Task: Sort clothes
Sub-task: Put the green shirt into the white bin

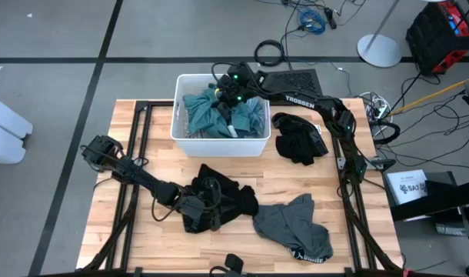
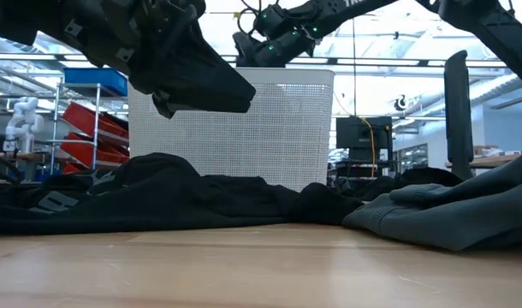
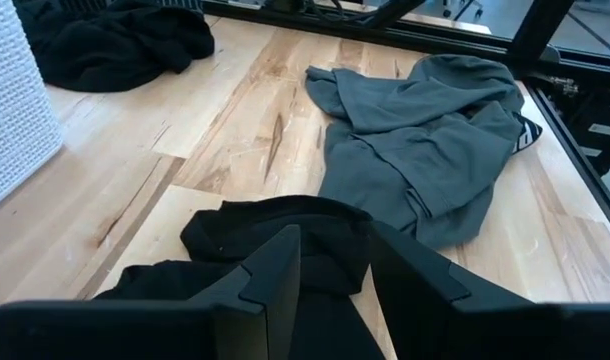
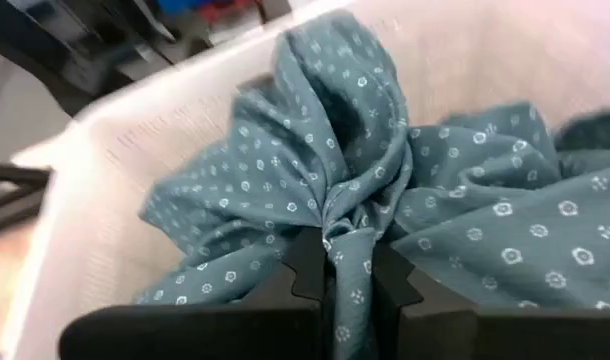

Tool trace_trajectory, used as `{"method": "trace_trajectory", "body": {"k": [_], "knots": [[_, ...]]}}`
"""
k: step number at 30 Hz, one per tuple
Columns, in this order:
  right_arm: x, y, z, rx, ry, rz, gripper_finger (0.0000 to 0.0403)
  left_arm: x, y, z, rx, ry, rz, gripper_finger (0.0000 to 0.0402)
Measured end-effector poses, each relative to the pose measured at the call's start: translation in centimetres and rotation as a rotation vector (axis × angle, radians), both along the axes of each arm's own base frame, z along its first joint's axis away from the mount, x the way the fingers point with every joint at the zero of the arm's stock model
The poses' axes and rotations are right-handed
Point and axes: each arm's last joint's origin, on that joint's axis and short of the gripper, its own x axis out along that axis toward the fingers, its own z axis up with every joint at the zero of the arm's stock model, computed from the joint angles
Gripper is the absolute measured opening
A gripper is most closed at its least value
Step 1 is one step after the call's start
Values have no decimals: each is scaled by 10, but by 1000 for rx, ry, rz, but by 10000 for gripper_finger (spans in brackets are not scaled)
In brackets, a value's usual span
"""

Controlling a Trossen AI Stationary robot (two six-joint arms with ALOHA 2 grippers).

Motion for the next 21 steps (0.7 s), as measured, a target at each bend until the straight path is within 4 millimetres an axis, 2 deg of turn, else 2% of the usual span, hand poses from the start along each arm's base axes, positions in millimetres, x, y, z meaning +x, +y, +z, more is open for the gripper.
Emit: {"method": "trace_trajectory", "body": {"k": [13,17,21], "knots": [[15,26,-52,-11,258,144,14,3,6,0,1,-1,21,130],[15,28,-60,5,294,155,14,4,8,0,1,-1,30,130],[14,29,-59,-26,294,184,26,4,8,0,1,-1,31,130]]}}
